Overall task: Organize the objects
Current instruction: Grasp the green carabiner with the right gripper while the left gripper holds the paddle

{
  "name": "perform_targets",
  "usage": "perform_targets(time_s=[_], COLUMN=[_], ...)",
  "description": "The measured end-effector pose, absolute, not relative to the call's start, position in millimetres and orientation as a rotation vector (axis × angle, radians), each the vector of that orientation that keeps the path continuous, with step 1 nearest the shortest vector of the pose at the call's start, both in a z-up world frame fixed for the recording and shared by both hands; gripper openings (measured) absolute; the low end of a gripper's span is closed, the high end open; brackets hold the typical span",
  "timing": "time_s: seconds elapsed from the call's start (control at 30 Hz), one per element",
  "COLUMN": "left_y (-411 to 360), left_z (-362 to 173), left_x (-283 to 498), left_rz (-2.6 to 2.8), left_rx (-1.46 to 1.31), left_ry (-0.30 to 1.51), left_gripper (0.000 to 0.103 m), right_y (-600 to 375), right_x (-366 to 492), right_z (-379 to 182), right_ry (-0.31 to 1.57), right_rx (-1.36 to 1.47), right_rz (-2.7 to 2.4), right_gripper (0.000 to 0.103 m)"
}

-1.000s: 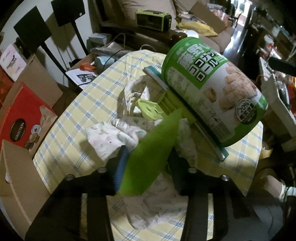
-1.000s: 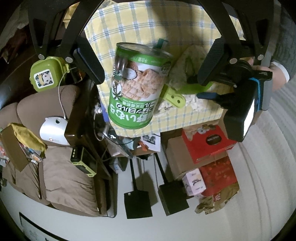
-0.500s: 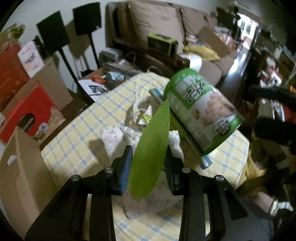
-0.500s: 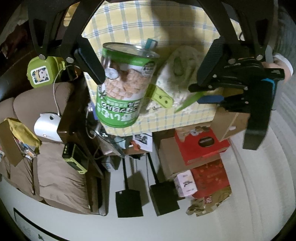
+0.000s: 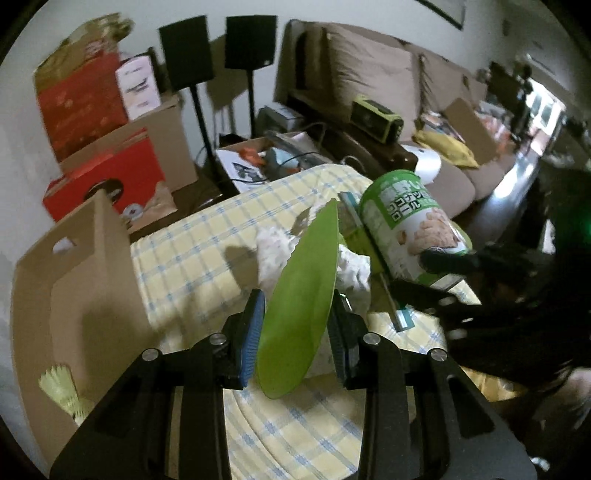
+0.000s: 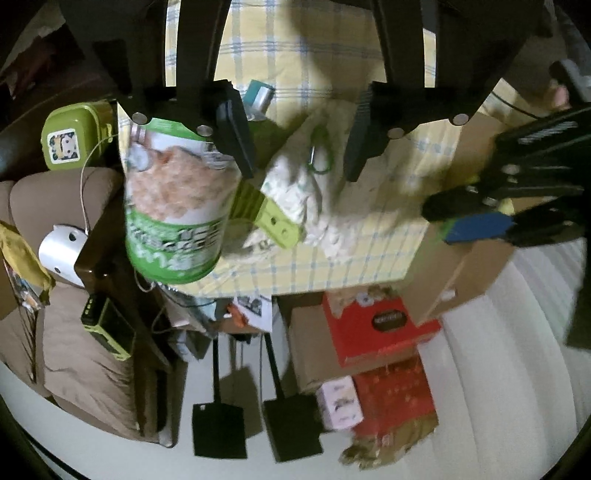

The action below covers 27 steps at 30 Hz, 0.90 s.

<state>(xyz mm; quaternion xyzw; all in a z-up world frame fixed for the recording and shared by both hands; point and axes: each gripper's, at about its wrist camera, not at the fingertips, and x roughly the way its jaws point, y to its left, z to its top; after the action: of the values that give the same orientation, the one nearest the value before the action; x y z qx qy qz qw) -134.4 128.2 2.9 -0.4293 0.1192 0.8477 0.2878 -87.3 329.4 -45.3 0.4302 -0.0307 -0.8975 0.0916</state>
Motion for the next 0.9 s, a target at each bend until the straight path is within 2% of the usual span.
perform_targets(time_s=[0.1, 0.23, 0.33, 0.47, 0.63, 0.83, 0.9], left_y=[120.5, 115.6, 116.3, 112.5, 106.1, 102.5, 102.0], left_z=[4.9, 5.6, 5.5, 5.2, 6.2, 4.3, 3.9], left_x=[-129.7, -122.1, -119.0, -116.0, -114.0, -112.4, -111.5], left_rz=[2.289, 2.303, 2.304, 2.302, 2.301, 2.294, 2.292], left_rx=[-1.144, -1.134, -1.128, -1.122, -1.116, -1.116, -1.115], left_ry=[0.296, 0.279, 0.279, 0.258, 0.233, 0.232, 0.228], left_gripper=[0.031, 0.031, 0.031, 0.031, 0.031, 0.031, 0.031], right_y=[318.3, 307.0, 301.7, 291.5, 288.2, 284.5, 282.6], right_x=[-93.2, -101.8, -108.5, -113.9, -122.8, -127.9, -130.0], right_z=[-58.2, -72.6, -81.8, -92.3, -107.5, -112.2, -112.2], right_ry=[-0.066, -0.024, 0.012, 0.093, 0.066, 0.074, 0.089], right_rx=[1.320, 1.370, 1.411, 1.454, 1.514, 1.526, 1.528], right_rz=[-2.635, -2.620, -2.616, -2.615, -2.595, -2.606, -2.613], right_gripper=[0.038, 0.036, 0.029, 0.029, 0.029, 0.040, 0.048])
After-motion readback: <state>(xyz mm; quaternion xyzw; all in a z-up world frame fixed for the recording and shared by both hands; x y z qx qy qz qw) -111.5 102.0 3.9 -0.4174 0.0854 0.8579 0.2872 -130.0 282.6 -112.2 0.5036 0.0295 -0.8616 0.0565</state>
